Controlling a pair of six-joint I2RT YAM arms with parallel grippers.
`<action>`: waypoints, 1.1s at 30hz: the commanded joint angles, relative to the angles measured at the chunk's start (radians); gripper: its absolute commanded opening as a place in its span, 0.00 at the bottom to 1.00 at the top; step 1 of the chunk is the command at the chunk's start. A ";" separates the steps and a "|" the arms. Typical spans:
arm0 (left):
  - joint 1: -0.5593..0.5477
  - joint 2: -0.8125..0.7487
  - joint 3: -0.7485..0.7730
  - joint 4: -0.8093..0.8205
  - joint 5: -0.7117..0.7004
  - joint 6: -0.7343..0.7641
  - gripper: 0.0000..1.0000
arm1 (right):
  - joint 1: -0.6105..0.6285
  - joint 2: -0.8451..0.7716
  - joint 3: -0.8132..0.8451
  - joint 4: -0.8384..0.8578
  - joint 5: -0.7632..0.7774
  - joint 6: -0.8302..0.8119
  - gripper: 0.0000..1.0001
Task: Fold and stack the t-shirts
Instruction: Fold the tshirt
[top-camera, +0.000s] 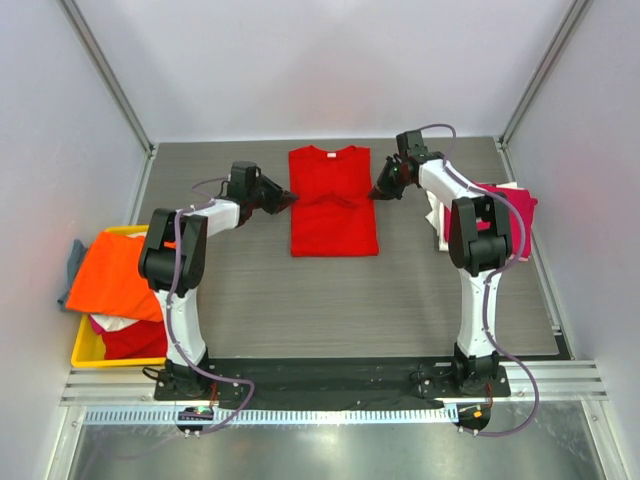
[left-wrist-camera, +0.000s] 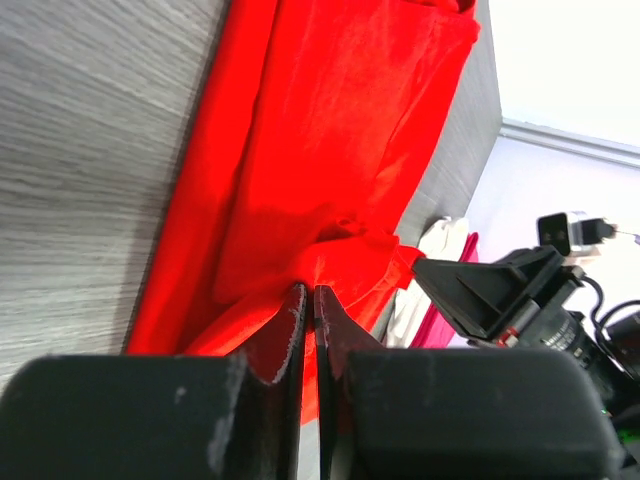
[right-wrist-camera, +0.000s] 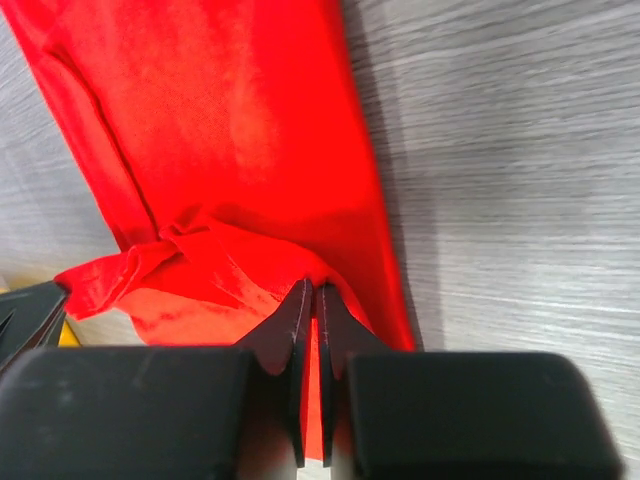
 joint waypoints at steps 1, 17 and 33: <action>0.009 0.005 0.034 0.003 -0.006 0.011 0.06 | -0.010 0.005 0.059 0.015 -0.013 0.016 0.11; 0.009 -0.133 -0.138 0.042 -0.006 -0.008 0.00 | -0.011 -0.107 -0.066 0.041 -0.042 0.016 0.01; 0.010 -0.300 -0.254 0.038 -0.008 -0.006 0.00 | -0.007 -0.280 -0.210 0.067 -0.087 0.019 0.01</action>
